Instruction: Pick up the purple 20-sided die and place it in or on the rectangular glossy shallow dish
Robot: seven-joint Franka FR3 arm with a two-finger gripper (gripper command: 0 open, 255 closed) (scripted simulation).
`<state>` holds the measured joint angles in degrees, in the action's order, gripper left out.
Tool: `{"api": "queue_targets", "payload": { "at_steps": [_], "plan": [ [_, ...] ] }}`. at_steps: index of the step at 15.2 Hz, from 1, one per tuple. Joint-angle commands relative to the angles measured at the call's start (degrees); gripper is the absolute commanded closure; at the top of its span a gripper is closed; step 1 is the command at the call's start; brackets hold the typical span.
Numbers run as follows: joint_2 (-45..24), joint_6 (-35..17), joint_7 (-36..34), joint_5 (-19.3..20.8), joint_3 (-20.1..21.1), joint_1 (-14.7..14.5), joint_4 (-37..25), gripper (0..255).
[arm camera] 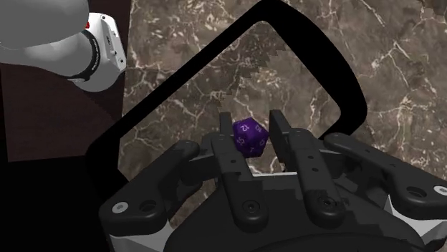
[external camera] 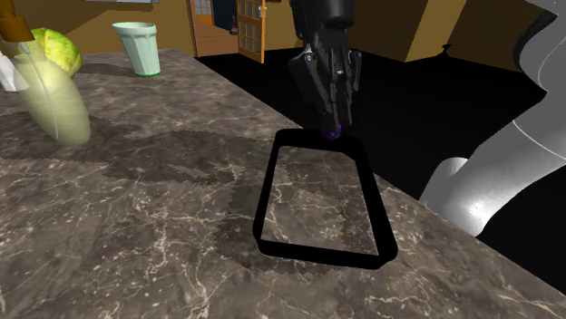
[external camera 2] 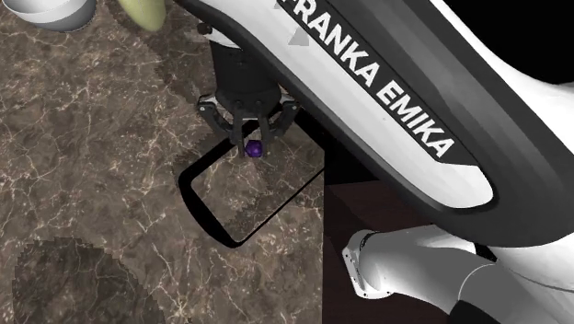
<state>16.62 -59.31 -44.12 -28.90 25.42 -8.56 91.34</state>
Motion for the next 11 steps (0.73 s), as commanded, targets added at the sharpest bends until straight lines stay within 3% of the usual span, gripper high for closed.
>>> {"api": "queue_targets", "payload": {
  "at_steps": [1, 6, 7, 11],
  "plan": [
    [1.84, -0.85, 0.67, -0.44, -0.22, -0.10, 2.73, 255],
    [3.07, -2.94, 1.96, -0.33, -0.17, -0.17, 6.25, 255],
    [3.07, -2.94, 1.96, -0.33, -0.17, -0.17, 6.25, 0],
    [-5.03, -5.82, 2.95, 0.20, 0.94, 0.33, 5.21, 0]
  ]
}}
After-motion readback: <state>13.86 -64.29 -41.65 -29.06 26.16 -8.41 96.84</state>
